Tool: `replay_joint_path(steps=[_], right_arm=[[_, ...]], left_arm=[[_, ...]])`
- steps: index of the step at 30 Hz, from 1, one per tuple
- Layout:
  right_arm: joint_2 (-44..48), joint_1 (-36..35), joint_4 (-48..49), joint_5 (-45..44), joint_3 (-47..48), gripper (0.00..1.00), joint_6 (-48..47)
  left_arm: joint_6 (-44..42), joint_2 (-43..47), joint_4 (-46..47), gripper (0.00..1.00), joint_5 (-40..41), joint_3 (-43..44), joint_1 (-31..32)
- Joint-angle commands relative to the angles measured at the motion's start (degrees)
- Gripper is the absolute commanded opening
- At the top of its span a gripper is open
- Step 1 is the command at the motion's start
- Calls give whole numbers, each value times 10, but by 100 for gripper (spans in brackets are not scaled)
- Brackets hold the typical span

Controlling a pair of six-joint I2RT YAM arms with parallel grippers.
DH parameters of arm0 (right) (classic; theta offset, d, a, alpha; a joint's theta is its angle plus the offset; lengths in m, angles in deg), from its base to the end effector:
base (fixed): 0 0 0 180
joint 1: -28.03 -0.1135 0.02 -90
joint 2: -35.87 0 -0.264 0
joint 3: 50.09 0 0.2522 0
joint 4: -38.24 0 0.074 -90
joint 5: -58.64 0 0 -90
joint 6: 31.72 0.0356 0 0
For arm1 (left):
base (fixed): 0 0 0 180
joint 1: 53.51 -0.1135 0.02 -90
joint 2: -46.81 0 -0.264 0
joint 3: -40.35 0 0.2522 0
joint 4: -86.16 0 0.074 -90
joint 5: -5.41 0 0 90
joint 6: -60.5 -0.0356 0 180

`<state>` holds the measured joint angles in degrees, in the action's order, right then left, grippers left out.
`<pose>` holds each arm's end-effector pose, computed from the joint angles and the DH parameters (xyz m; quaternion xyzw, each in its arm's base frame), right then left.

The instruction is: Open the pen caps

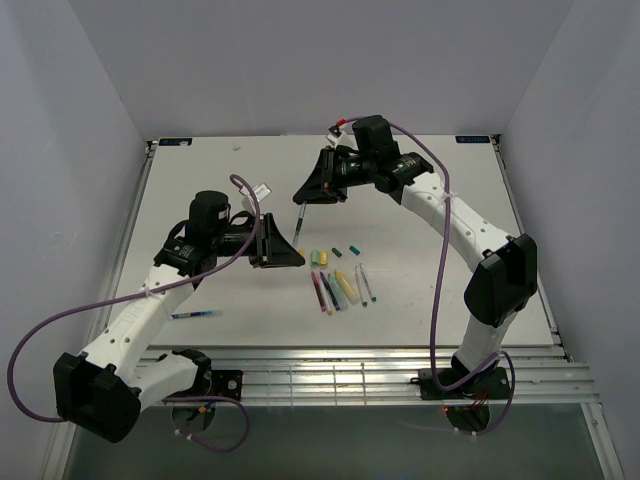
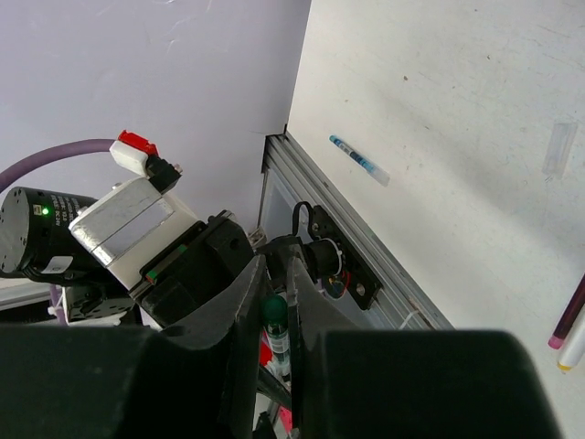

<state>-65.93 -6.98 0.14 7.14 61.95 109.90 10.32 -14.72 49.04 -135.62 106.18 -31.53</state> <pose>0.3249 0.2547 0.3692 -0.0516 0.8247 0.5397 0.1608 0.1998 -0.1105 0.3122 0.0808 0.8148 -0.5463 0.1763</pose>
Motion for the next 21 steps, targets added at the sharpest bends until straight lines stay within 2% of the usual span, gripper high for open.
replay_joint_path(steps=[1, 3, 9, 13, 17, 21], right_arm=[[9, -2, 10, 25, 6, 8, -11], [13, -2, 10, 31, -5, 8, -13], [13, -5, 11, 31, -13, 8, -22], [-4, -6, -2, 18, 12, 8, -33], [-33, 5, 0, 10, 57, 8, -8], [-68, 49, 14, 6, 100, 8, 54]], left_arm=[[-12, -13, 2, 39, -6, 9, 3], [-12, -16, 1, 37, -7, 13, 3], [-9, -24, 2, 22, -14, 14, 3], [-8, -24, 9, 0, -19, 15, 3], [-9, -15, 8, 0, -20, -7, 3], [-20, 20, -20, 0, 6, -42, 3]])
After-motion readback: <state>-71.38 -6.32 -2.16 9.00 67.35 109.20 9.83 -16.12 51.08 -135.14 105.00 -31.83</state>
